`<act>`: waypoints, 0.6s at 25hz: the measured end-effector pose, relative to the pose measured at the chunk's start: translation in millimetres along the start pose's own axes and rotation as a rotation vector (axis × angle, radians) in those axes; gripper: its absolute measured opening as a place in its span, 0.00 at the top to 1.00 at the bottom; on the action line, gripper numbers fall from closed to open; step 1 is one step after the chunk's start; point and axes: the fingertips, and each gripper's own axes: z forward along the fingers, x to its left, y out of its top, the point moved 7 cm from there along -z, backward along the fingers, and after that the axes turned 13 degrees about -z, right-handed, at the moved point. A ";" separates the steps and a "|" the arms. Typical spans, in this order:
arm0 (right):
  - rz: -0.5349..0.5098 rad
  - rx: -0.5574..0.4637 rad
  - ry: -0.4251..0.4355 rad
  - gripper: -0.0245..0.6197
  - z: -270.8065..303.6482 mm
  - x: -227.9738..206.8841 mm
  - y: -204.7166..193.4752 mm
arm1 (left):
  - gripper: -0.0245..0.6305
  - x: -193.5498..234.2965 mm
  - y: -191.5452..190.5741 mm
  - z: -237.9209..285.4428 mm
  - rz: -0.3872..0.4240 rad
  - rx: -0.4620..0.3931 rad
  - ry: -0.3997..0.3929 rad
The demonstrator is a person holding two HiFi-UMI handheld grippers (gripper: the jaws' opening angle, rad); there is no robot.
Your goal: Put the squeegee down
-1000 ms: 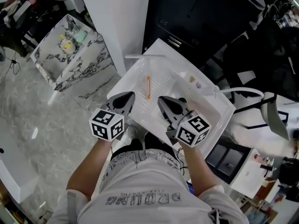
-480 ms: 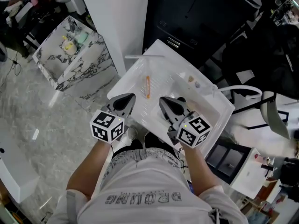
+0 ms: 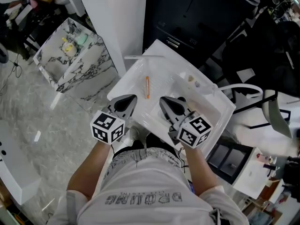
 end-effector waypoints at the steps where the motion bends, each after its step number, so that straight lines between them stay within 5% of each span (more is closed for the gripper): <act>1: 0.002 -0.006 0.003 0.95 0.0 -0.6 -1.1 | 0.93 -0.7 0.1 0.2 0.001 0.000 -0.004; 15: 0.016 -0.023 0.015 0.95 2.4 -4.3 -3.1 | 0.93 -3.3 1.4 5.9 0.010 0.000 -0.012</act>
